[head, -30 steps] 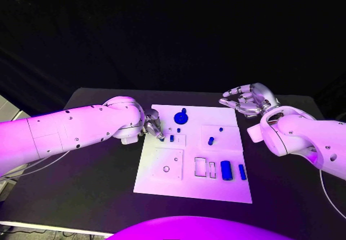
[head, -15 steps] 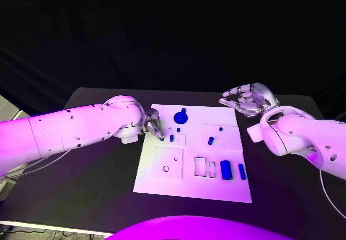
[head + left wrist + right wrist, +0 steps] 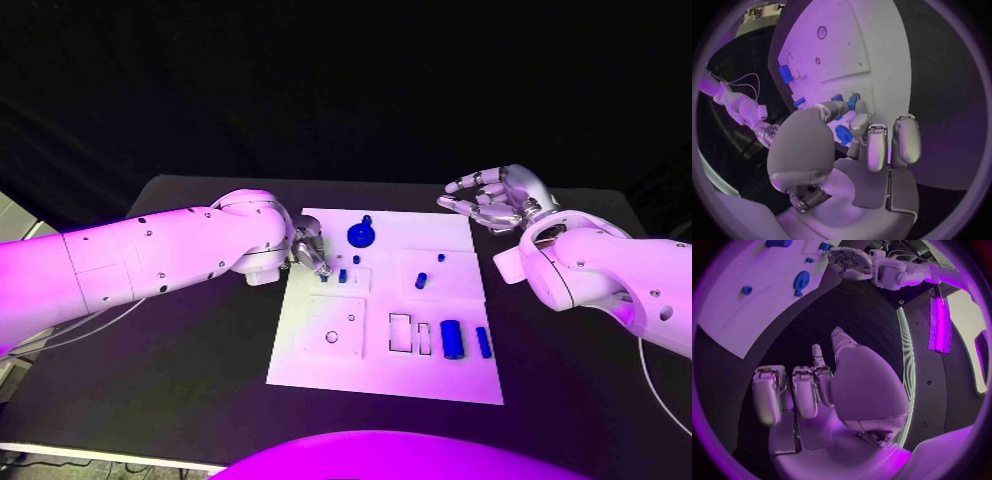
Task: Assemble the parts on the task board
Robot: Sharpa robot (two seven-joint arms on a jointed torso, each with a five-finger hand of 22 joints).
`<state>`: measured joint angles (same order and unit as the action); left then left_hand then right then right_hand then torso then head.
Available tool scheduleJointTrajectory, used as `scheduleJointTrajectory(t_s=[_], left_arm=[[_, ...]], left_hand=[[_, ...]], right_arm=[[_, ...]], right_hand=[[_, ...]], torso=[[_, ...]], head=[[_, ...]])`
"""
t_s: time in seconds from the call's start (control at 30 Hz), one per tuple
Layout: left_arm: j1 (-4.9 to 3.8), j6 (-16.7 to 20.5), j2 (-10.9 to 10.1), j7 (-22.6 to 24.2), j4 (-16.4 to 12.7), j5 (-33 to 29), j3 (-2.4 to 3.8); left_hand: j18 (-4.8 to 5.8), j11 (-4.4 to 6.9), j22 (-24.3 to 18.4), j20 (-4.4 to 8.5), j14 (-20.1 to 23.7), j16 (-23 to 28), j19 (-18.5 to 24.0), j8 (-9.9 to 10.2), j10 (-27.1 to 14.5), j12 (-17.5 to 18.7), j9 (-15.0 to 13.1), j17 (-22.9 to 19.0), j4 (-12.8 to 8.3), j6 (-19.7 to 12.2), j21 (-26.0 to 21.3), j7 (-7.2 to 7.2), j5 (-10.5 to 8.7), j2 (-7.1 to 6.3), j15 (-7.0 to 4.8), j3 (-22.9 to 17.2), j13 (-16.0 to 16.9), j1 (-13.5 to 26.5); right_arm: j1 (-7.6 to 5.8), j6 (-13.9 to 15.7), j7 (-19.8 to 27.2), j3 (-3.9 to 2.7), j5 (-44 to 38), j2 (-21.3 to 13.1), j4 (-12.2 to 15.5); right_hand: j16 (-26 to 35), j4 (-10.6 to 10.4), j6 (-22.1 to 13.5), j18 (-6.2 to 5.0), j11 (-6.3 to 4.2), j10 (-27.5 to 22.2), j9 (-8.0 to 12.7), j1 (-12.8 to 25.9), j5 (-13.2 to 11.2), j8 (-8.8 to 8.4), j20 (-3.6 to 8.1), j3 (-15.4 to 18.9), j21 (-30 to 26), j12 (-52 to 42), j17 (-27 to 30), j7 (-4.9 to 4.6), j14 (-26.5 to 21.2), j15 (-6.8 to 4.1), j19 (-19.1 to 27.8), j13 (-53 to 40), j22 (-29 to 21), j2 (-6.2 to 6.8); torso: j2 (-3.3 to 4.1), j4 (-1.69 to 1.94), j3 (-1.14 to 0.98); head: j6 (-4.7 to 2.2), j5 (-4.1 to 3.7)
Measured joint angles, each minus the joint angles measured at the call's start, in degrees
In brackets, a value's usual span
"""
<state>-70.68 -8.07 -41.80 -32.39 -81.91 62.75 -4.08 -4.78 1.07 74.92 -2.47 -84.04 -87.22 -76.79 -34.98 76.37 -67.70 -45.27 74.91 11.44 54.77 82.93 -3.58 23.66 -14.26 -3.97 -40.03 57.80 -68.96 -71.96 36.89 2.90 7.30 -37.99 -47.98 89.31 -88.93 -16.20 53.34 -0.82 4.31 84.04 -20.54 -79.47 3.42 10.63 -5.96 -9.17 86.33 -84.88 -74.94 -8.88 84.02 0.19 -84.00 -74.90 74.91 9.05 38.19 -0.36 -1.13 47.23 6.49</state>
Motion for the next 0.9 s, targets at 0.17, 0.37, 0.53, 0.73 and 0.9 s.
scheduleJointTrajectory(t_s=[0.17, 0.37, 0.53, 0.73, 0.9], left_arm=[[-0.01, -0.22, 0.03, 0.00, 0.13, 0.00, 0.01], [0.01, -0.48, 0.02, 0.00, 0.22, 0.05, 0.01], [0.02, -0.59, -0.03, 0.00, 0.25, 0.21, -0.01], [0.08, -0.57, -0.14, 0.00, 0.26, 0.60, -0.05], [0.22, -0.43, -0.20, -0.05, 0.29, 0.93, -0.15]], left_hand=[[0.00, 0.24, 0.00, -0.21, 0.00, 0.00, -0.21, 0.01, 0.34, -0.19, 0.00, 0.00, 0.00, 0.14, 0.00, -0.01, 0.01, -0.16, 0.00, 0.00, 0.46, 0.16], [0.01, 0.45, 0.00, -0.21, 0.00, -0.36, -0.21, 0.04, 0.55, -0.53, 0.08, 0.00, 0.00, 0.14, 0.00, -0.01, 0.49, -0.23, 0.00, 0.00, 0.82, 0.23], [0.00, 0.45, -0.01, -0.21, 0.00, -0.36, -0.21, 0.06, 0.96, -0.83, 0.15, 0.00, -0.25, 0.15, 0.00, 0.00, 1.18, -0.24, 0.00, 0.25, 1.41, 0.69], [0.00, 0.65, -0.01, -0.21, 0.07, -0.59, -0.20, 0.37, 1.56, -1.20, 0.33, 0.00, -0.48, 0.76, 0.00, 0.21, 3.21, -0.38, -0.35, 0.48, 1.86, 1.30], [0.01, 0.77, -0.01, 0.02, -0.02, -0.87, -0.43, -0.03, 2.08, -1.62, 0.69, 0.00, -0.73, 1.02, 0.28, 0.06, 5.40, -0.44, -0.44, 0.73, 2.60, 1.78]], right_arm=[[0.00, 0.00, 0.01, 0.00, -0.01, -0.03, -0.01], [0.00, 0.00, 0.02, 0.00, -0.03, -0.05, -0.01], [0.01, 0.00, 0.04, 0.00, -0.03, -0.05, -0.03], [0.04, 0.00, 0.05, 0.00, -0.04, -0.02, -0.06], [0.07, 0.00, 0.07, 0.00, -0.05, 0.02, -0.09]], right_hand=[[0.00, 0.00, 0.00, 0.00, 0.00, 0.00, 0.00, 0.00, 0.00, 0.00, 0.00, 0.00, 0.00, 0.00, 0.01, 0.00, 0.00, 0.00, 0.00, 0.00, 0.00, 0.00], [0.00, 0.00, -0.21, 0.00, 0.00, 0.00, 0.00, 0.00, 0.00, 0.00, 0.00, 0.00, 0.00, 0.00, 0.01, 0.20, 0.00, 0.00, 0.00, 0.00, -0.01, 0.00], [0.00, 0.00, -0.21, 0.00, 0.00, 0.00, 0.01, 0.00, 0.00, 0.00, 0.00, 0.00, 0.00, 0.00, 0.01, 0.21, 0.00, 0.00, 0.00, 0.00, -0.01, 0.00], [0.00, 0.00, -0.20, 0.00, 0.00, 0.00, 0.01, 0.00, 0.00, 0.00, 0.00, 0.00, 0.00, 0.00, 0.02, 0.20, 0.00, 0.00, 0.00, 0.00, -0.01, 0.00], [0.00, 0.00, -0.20, 0.00, 0.00, 0.00, 0.01, 0.00, 0.00, 0.00, 0.00, 0.00, 0.00, 0.00, 0.02, 0.21, 0.00, 0.00, 0.00, 0.00, -0.01, 0.00]], torso=[[-0.01, 0.03, 0.01], [-0.03, 0.07, 0.02], [-0.03, 0.07, 0.06], [-0.03, 0.09, 0.07], [-0.03, 0.10, 0.08]], head=[[0.07, -0.05], [0.07, -0.08], [0.01, -0.07], [0.00, 0.01], [0.00, 0.05]])
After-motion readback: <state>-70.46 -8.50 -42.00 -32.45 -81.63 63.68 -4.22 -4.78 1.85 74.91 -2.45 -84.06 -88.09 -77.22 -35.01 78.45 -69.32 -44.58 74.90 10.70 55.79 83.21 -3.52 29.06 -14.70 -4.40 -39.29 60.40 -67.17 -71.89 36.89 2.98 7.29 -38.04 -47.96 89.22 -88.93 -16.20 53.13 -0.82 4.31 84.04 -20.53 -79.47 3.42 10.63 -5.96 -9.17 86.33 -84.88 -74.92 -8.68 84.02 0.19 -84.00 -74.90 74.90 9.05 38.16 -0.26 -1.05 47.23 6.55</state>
